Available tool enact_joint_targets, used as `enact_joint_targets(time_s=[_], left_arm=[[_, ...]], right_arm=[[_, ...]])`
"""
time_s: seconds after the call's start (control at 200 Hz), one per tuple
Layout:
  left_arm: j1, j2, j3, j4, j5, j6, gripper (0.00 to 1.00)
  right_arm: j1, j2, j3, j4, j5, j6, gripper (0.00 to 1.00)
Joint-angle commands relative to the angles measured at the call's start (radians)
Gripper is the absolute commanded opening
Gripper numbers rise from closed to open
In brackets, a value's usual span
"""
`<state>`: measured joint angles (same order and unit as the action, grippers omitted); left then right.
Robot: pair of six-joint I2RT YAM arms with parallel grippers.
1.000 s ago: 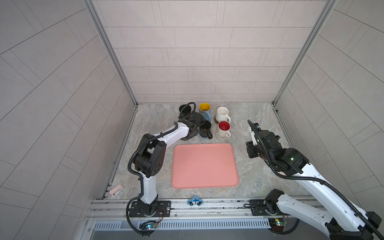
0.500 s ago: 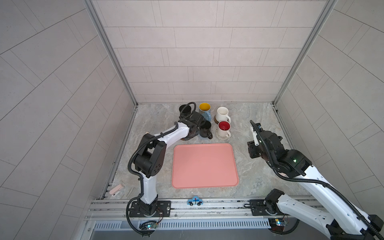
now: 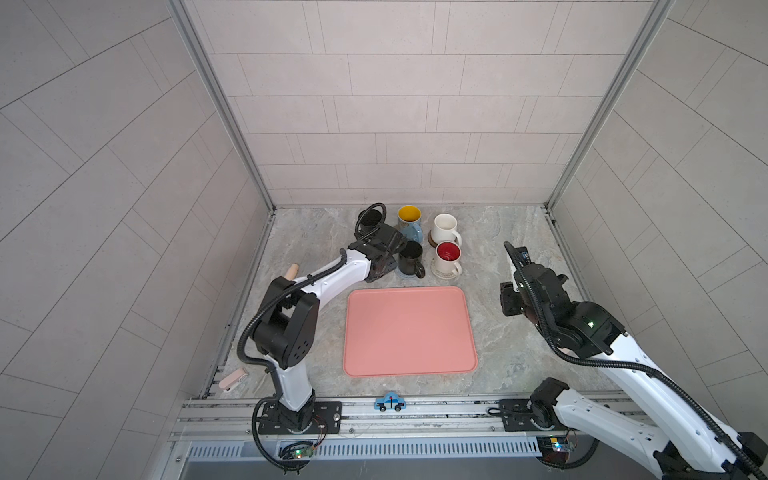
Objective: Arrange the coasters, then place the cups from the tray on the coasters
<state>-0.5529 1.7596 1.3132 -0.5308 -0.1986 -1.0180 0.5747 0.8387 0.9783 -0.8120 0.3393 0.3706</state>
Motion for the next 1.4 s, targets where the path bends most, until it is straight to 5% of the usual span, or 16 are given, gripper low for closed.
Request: enact_joint_targets(time_s=[0.0, 0.125, 0.29, 0.38, 0.46, 0.575, 0.776, 0.936, 1.011, 1.116, 1.206, 1.306, 1.396], left_arm=[[-0.008, -0.097, -0.066, 0.036, -0.007, 0.038, 0.56], [-0.005, -0.252, -0.176, 0.071, -0.062, 0.104, 0.61], [0.012, -0.509, -0.356, 0.149, -0.261, 0.24, 0.68], [0.044, -0.636, -0.463, 0.224, -0.337, 0.361, 0.75], [0.074, -0.739, -0.564, 0.314, -0.395, 0.503, 0.94], [0.19, -0.817, -0.736, 0.513, -0.393, 0.678, 1.0], [0.364, -0.678, -0.894, 0.871, -0.319, 0.896, 1.0], [0.468, -0.457, -0.954, 1.147, -0.209, 0.862, 1.0], [0.499, -0.444, -0.902, 1.08, -0.176, 0.845, 1.0], [0.521, -0.305, -0.939, 1.356, -0.12, 0.916, 1.0], [0.535, -0.142, -0.974, 1.612, -0.019, 0.957, 1.0], [0.529, -0.242, -0.928, 1.358, 0.095, 0.998, 1.0], [0.53, -0.163, -0.942, 1.512, 0.19, 1.04, 1.0]], right_arm=[[-0.007, -0.011, -0.025, 0.01, 0.136, 0.054, 0.4], [-0.041, 0.03, -0.06, 0.05, 0.216, 0.12, 0.47], [-0.104, 0.109, -0.088, 0.157, 0.29, 0.19, 0.99], [-0.123, 0.13, -0.139, 0.281, 0.368, 0.185, 0.99], [-0.16, 0.144, -0.187, 0.383, 0.387, 0.158, 0.99], [-0.212, 0.173, -0.282, 0.575, 0.406, 0.044, 1.0], [-0.327, 0.3, -0.417, 0.854, 0.349, -0.099, 1.0], [-0.373, 0.429, -0.508, 1.057, 0.337, -0.092, 1.0], [-0.389, 0.444, -0.5, 1.09, 0.318, -0.077, 0.99], [-0.424, 0.47, -0.536, 1.254, 0.23, -0.092, 0.99], [-0.434, 0.503, -0.498, 1.215, 0.199, -0.098, 0.99], [-0.436, 0.481, -0.531, 1.262, 0.163, -0.119, 0.99], [-0.435, 0.462, -0.554, 1.288, 0.155, -0.126, 0.99]])
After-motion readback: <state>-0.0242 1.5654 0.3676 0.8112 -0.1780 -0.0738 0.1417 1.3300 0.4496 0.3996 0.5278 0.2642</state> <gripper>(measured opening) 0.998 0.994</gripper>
